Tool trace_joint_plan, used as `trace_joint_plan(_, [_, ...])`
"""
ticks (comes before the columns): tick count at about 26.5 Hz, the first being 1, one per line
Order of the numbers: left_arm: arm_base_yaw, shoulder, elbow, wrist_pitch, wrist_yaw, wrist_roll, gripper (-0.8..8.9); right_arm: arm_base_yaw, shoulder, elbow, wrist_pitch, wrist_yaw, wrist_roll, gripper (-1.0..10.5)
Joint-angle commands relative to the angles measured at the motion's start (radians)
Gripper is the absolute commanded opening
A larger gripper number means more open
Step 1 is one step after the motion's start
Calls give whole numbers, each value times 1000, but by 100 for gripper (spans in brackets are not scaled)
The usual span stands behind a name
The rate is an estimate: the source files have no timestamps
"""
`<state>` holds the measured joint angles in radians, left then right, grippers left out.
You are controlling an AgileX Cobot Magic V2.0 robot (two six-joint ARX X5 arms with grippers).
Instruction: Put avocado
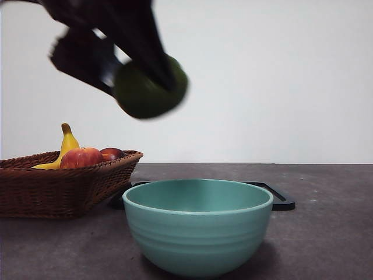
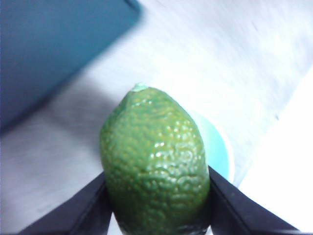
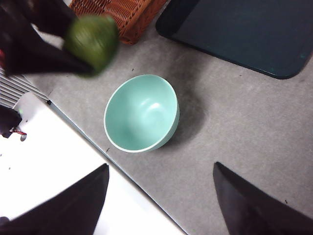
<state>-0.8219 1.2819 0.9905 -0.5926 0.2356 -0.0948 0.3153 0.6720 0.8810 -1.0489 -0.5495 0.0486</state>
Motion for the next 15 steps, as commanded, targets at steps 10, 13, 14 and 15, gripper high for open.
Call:
trace_joint_plan(10, [-132, 313, 19, 114, -61, 31, 154, 6, 7, 18, 8, 0, -4, 339])
trace_joint_plan(13, [-141, 345, 19, 117, -63, 35, 160, 6, 7, 18, 8, 0, -4, 339])
trace_joint_plan(14, [-143, 349, 19, 117, -63, 35, 190, 6, 7, 18, 9, 0, -4, 339])
trace_joint_plan(15, [-144, 351, 19, 118, -63, 35, 244, 6, 7, 18, 8, 0, -4, 339])
